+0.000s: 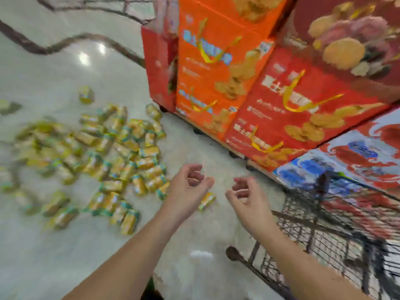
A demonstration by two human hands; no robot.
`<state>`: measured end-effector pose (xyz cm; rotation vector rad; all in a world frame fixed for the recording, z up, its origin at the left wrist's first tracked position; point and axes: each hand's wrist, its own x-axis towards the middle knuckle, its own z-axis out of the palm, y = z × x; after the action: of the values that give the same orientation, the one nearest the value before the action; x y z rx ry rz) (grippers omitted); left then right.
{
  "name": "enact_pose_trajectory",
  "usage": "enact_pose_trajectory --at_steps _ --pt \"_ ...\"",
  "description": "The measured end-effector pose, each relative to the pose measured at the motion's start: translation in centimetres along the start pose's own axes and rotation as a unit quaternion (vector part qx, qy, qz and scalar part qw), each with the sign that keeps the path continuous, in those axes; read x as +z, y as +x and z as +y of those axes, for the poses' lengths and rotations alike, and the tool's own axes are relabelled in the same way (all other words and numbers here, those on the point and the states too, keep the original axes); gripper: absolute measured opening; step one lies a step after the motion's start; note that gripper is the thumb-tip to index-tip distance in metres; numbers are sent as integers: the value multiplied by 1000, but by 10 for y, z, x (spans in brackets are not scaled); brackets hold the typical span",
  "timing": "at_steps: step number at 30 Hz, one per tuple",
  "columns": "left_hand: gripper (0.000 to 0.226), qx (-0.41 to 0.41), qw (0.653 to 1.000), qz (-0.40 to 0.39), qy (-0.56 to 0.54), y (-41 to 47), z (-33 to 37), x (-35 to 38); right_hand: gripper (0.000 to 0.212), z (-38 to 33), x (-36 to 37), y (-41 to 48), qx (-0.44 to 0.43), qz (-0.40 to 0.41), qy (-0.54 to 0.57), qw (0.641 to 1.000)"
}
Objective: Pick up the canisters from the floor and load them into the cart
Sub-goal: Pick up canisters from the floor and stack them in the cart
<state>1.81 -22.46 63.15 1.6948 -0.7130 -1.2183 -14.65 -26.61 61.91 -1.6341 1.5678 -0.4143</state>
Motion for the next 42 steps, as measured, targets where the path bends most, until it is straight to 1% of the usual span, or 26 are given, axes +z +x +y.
enact_pose_trajectory --at_steps 3,5,8,10,13,16,18,21,23,25,27,29,30,32,35,39,42 --pt "30 -38 998 51 15 18 -47 -99 29 -28 91 1 10 -61 -19 998" --pt "31 -89 992 92 22 28 -87 -153 29 -32 149 3 29 -105 -32 994" --pt "35 -157 979 125 41 40 -154 -210 32 -21 226 10 72 -152 -48 985" --pt "44 -193 971 130 62 49 -200 -235 32 -4 275 17 114 -179 -55 976" --pt "62 -237 959 136 77 71 -267 -258 33 30 345 33 178 -207 -63 960" --pt "58 -269 946 131 123 103 -341 -275 39 70 421 53 232 -239 -75 940" --pt "59 -282 938 130 155 130 -394 -282 49 105 475 71 261 -258 -76 927" --pt "69 -298 929 106 192 170 -467 -279 65 158 546 97 321 -274 -57 905" --pt "81 -305 929 84 192 199 -514 -271 74 193 588 110 371 -263 -28 890" --pt "94 -312 929 81 182 224 -555 -261 86 221 624 118 403 -251 -4 880" --pt "97 -323 924 100 180 245 -590 -250 92 245 652 122 426 -240 43 871" --pt "90 -331 915 122 194 259 -614 -241 91 262 676 125 441 -238 108 858" --pt "87 -331 912 132 204 264 -622 -237 92 268 686 127 448 -236 123 854" --pt "84 -325 910 151 206 269 -634 -228 93 275 701 129 464 -223 130 847" --pt "87 -317 913 174 189 270 -646 -223 84 284 708 129 475 -209 137 844" --pt "85 -319 903 152 243 269 -648 -225 80 288 696 135 468 -230 135 843" --pt "90 -344 900 123 240 271 -640 -221 79 291 679 144 449 -234 127 853"
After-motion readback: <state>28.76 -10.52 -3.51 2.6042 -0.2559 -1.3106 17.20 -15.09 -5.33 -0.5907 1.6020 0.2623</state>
